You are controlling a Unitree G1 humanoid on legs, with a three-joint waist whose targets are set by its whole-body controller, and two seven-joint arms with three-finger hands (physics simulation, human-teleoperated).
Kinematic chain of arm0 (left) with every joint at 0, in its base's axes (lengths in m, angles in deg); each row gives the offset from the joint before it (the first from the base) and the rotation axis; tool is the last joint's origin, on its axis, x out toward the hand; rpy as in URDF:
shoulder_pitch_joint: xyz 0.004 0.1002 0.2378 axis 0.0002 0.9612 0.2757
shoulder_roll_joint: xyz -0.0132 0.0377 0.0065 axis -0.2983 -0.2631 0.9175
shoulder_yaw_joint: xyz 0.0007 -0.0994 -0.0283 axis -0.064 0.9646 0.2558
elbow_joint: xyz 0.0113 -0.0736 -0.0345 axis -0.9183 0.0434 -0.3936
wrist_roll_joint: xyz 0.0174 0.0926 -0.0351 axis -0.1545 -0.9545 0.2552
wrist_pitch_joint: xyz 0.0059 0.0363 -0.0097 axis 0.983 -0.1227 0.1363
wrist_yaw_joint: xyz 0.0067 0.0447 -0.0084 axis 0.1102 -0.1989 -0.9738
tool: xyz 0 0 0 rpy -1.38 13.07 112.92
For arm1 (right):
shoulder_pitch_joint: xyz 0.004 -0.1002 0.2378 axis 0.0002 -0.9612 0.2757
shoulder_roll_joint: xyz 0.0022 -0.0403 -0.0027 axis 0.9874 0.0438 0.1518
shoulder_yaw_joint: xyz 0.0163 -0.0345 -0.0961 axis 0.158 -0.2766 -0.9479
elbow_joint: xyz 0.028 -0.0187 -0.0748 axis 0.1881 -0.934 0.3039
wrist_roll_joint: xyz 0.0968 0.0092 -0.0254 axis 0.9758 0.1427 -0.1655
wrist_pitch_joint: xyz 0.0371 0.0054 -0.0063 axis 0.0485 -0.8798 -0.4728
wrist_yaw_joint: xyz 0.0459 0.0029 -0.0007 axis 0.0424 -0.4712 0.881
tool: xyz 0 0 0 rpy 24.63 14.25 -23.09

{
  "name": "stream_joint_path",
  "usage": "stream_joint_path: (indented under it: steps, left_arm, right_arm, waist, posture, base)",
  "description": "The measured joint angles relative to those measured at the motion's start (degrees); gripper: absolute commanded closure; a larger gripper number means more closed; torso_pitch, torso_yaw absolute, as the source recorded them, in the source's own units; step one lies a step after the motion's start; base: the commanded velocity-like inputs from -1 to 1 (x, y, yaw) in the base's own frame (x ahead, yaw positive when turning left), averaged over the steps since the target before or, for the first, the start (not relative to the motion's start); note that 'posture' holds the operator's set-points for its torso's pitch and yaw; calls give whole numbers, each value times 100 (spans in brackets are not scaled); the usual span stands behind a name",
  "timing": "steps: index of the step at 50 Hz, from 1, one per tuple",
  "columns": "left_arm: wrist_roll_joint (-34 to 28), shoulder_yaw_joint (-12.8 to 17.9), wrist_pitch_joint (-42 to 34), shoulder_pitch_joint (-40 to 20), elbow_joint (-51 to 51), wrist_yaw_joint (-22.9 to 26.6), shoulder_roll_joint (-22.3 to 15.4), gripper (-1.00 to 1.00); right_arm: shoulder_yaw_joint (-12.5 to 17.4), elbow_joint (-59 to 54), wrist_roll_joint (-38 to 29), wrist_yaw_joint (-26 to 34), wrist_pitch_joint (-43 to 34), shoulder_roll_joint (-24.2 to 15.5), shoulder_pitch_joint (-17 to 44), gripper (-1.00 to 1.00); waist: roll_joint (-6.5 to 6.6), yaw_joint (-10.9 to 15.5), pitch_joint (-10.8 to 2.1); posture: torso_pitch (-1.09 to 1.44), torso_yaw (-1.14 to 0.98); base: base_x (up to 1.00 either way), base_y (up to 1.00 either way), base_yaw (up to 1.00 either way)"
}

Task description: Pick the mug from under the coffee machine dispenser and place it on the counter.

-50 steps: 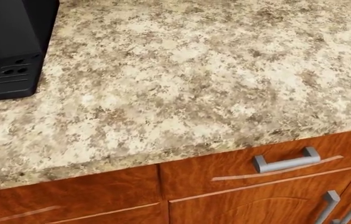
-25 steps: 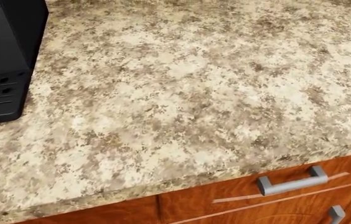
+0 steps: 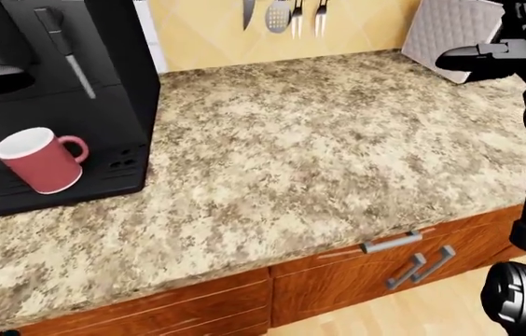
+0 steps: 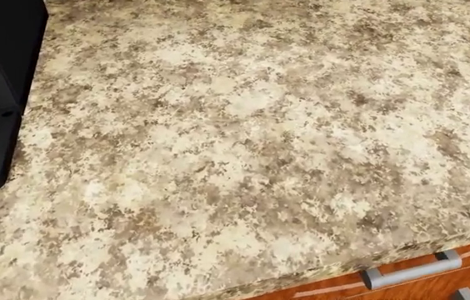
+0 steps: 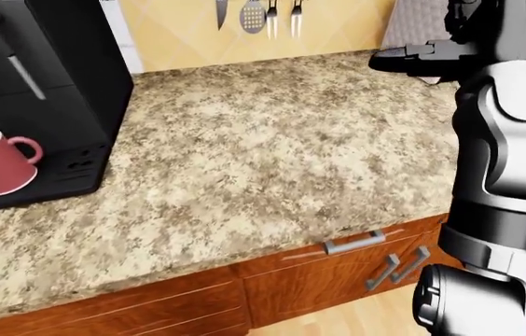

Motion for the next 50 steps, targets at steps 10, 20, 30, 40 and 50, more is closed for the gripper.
stream_joint_path:
  steps: [10,20,30,40,50]
  left_arm:
    - [20,-61,-20,67,12,51,18,-100]
    - [100,-111,-39,25,-19,104,-5,-100]
    - [108,-102,-186,61,127,99,-11,-100]
    - [108,-156,-164,43,102,113,-8,-100]
    - [34,41,-169,88,126,37,-48,-100]
  right_arm:
    - [16,-138,107,-74,-153,71,-28,-100]
    - [2,-702,-26,-387,126,25,-15,-100]
    - [-40,-342,-203,-174,211,68,-197,-100]
    - [50,-264,-251,-139,267,28,-188,-100]
    - [-226,-716,-252,-403,-76,174,-80,-100]
  waist:
    - [272,-51,-90]
    - [258,-85,-97]
    - [-41,19,-58]
    - [228,22,-82]
    - [305,82,68]
  posture:
    - [0,0]
    - [0,0]
    - [0,0]
    - [0,0]
    - [0,0]
  base:
    - [0,0,0]
    - [0,0,0]
    - [0,0,100]
    - [0,0,100]
    - [0,0,49]
